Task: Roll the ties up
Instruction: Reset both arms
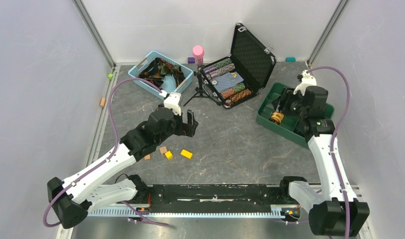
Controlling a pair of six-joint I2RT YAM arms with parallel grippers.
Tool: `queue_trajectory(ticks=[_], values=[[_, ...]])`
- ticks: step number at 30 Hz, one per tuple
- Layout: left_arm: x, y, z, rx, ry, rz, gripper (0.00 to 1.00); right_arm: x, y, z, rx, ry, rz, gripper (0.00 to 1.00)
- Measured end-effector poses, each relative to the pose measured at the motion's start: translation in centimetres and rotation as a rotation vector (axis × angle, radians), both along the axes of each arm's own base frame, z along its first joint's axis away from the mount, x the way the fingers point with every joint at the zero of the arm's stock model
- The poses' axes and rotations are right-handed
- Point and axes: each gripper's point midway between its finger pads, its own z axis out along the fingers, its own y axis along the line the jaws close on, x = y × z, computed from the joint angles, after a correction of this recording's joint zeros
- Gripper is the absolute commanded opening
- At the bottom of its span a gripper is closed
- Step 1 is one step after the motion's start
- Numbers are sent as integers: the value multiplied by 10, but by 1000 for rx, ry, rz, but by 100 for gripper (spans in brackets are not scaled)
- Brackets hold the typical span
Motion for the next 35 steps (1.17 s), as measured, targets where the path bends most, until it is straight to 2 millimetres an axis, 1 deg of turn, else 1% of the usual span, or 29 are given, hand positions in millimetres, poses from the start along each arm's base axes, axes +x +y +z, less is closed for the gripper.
queue_trajectory(ticks=[3,5,7,9,11,12,14,17,19,22,24,27,30,32,35], values=[[8,10,-10,-22,42,68,100,-10,13,-2,3,-13,29,64],[13,21,-24,-38,85,131,100,-18,16,2,2,-43,34,67],[14,33,-42,-61,140,198,100,-25,20,3,4,-70,42,71],[12,41,-59,-77,186,248,100,-33,23,-1,4,-87,50,76],[7,43,-68,-98,212,271,100,-39,27,-10,4,-87,61,82],[5,44,-70,-110,219,282,100,-41,28,-18,3,-81,66,87],[3,46,-69,-132,225,303,100,-46,29,-30,7,-64,66,98],[4,49,-62,-163,211,327,100,-51,30,-47,11,-42,65,98],[3,51,-56,-186,193,335,100,-54,30,-54,16,-42,65,98],[-1,56,-46,-225,154,340,100,-56,30,-55,17,-59,60,98],[-2,60,-41,-239,133,347,100,-54,29,-52,17,-73,60,98],[-2,63,-37,-249,113,358,100,-52,29,-49,16,-87,59,98],[-1,66,-36,-245,106,370,100,-50,30,-50,16,-92,60,98],[-1,66,-37,-244,105,368,100,-48,30,-55,17,-90,61,98],[-1,65,-38,-242,104,365,100,-48,31,-71,20,-56,63,98]])
